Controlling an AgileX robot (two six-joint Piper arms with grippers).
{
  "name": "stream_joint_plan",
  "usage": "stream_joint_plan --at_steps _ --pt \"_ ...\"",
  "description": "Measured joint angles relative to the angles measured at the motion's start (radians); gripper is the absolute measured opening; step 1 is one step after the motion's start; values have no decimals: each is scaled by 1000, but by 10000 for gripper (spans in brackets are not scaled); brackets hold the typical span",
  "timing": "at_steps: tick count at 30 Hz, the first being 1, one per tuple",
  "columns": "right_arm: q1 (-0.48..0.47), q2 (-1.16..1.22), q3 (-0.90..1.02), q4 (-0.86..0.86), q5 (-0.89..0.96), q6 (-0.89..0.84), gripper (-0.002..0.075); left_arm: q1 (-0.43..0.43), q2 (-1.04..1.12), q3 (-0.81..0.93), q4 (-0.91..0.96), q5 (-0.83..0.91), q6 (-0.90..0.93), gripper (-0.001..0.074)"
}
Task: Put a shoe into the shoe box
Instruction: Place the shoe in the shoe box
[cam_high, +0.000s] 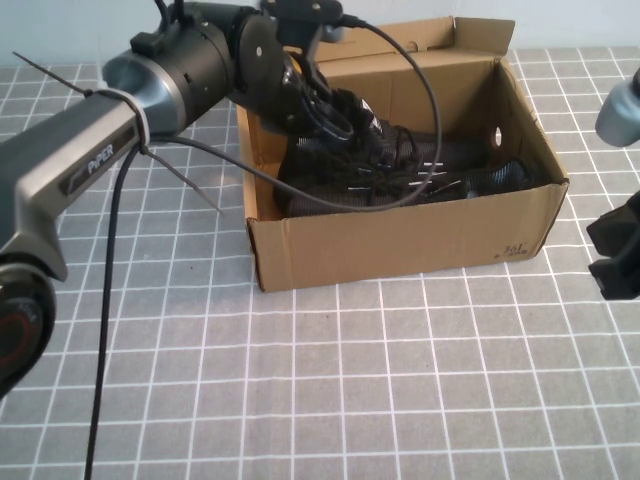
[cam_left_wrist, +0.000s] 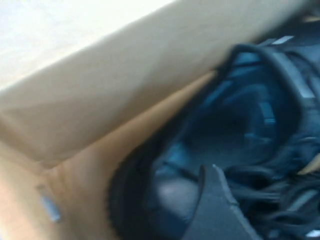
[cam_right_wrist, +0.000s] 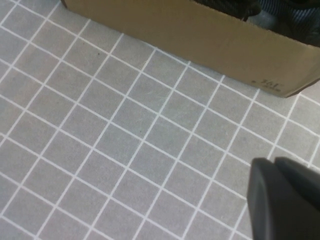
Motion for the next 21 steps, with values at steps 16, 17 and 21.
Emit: stream_joint_plan --at_steps 16,17,21 --pt "0 0 0 18 20 -15 -16 4 0 -9 204 49 -195 347" --pt "0 0 0 18 26 -17 -16 4 0 -9 214 50 -208 347" --pt "0 0 0 20 36 -19 -16 4 0 -9 229 49 -236 345"
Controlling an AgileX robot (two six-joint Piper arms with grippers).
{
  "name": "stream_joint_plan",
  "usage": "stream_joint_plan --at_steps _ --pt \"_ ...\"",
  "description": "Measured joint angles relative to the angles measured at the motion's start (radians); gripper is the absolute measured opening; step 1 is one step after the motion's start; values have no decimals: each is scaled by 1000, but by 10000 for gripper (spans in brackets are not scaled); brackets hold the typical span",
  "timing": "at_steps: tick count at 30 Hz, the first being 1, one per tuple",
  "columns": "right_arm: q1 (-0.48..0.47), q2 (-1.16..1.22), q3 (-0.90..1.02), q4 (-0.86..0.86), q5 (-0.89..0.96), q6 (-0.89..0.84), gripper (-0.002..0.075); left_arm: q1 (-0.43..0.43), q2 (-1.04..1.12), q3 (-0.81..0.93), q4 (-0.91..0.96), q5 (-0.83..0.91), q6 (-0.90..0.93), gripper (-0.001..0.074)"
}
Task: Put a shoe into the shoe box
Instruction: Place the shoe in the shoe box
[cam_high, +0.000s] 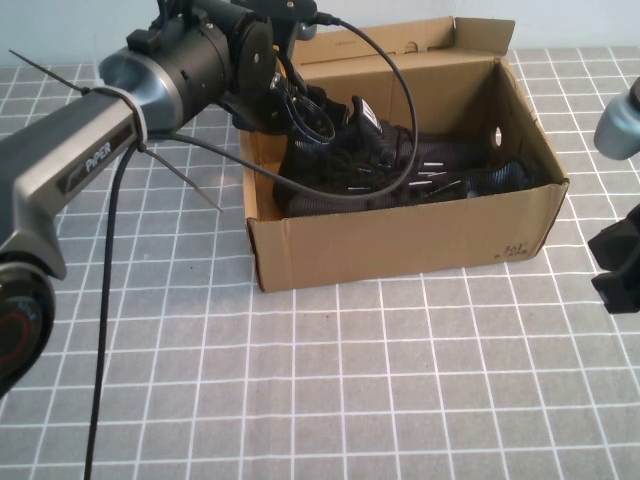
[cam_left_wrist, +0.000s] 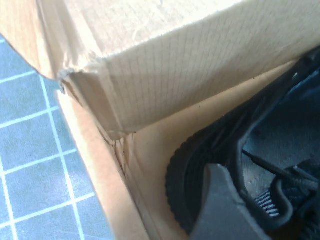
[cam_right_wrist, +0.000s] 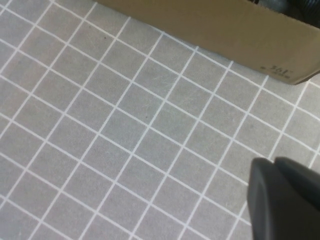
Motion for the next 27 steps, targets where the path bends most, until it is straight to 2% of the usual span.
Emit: stream_joint_plan --at_steps 23,27 --pt "0 0 0 92 16 -81 -16 0 79 -1 51 -38 -62 343" --pt "0 0 0 92 16 -82 -16 -2 79 -1 52 -52 -67 298"
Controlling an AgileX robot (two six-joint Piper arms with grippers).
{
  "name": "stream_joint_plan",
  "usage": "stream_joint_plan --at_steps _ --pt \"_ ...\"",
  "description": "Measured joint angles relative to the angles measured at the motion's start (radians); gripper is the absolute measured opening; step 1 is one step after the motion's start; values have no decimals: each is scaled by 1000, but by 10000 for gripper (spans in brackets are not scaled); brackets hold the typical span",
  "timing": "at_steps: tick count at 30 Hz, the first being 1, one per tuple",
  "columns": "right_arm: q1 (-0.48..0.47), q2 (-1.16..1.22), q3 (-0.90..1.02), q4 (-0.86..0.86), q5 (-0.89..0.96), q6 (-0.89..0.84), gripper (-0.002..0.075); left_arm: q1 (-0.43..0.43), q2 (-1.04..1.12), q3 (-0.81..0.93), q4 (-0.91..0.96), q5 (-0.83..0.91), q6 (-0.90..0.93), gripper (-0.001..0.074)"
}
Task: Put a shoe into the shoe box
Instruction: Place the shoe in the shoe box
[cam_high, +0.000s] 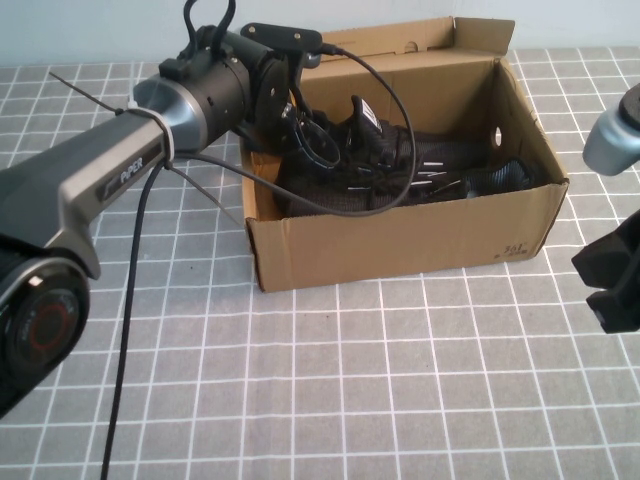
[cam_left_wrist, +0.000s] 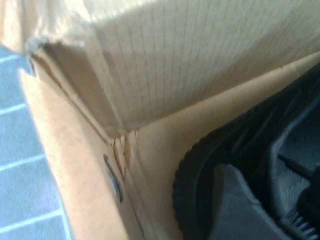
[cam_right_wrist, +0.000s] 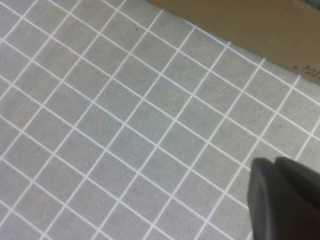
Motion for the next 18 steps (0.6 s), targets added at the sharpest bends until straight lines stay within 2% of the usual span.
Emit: stream_joint_plan --at_steps 6,18 --pt "0 0 0 0 0 -2 -16 2 4 0 12 -60 0 148" --pt "0 0 0 4 11 -27 -16 3 6 0 28 -34 -1 118"
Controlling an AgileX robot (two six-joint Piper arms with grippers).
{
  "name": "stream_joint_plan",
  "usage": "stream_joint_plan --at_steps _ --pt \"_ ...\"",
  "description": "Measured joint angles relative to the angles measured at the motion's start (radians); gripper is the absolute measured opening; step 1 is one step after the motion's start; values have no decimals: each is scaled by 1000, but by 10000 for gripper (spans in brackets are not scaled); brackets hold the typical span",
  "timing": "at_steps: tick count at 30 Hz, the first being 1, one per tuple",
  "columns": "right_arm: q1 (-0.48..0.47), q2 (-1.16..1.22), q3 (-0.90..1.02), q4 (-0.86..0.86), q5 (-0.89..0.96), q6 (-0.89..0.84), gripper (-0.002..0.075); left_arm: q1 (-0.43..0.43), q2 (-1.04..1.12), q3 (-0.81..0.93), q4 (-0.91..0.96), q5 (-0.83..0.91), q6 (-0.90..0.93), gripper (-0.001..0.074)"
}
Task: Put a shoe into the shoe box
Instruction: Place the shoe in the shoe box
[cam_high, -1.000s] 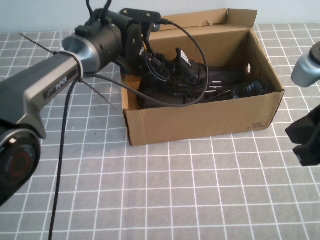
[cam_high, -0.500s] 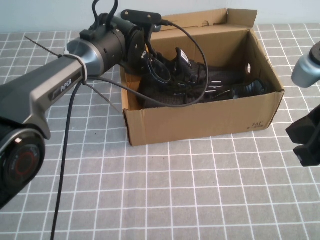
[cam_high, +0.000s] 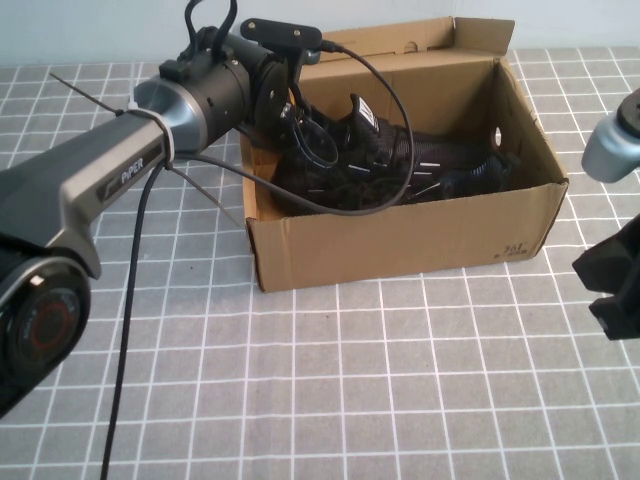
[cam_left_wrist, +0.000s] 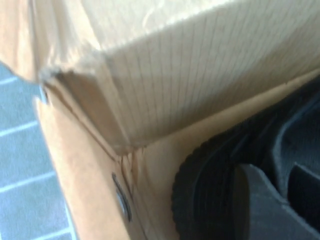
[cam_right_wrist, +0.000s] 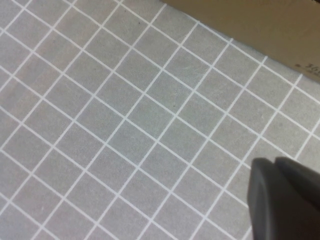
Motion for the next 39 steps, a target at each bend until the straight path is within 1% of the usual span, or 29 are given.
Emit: stream_joint_plan --at_steps 2,5,7,14,17,19,22,24,29,30,33,39 --pt "0 0 0 4 0 0 -16 0 0 0 1 -20 0 104" --pt "0 0 0 5 0 0 -16 0 0 0 5 -59 12 47" --pt "0 0 0 5 0 0 -16 1 2 0 7 -85 20 32" --pt "0 0 0 12 2 -2 -16 2 4 0 9 -64 24 29" --pt "0 0 0 14 2 -4 -16 2 4 0 9 -37 24 42" --pt "0 0 0 23 2 -13 -16 2 4 0 9 -27 28 65" --pt "0 0 0 32 4 -19 -16 2 4 0 9 -19 28 134" --pt "0 0 0 34 4 -21 -16 2 4 0 9 -15 29 192" --pt "0 0 0 35 4 -23 -16 2 -3 0 9 2 31 377" --pt "0 0 0 36 4 -23 -16 0 -5 0 7 7 31 395" --pt "0 0 0 40 4 -23 -16 0 -27 0 3 39 31 429" --pt "0 0 0 67 4 -23 -16 0 -115 0 1 113 31 440"
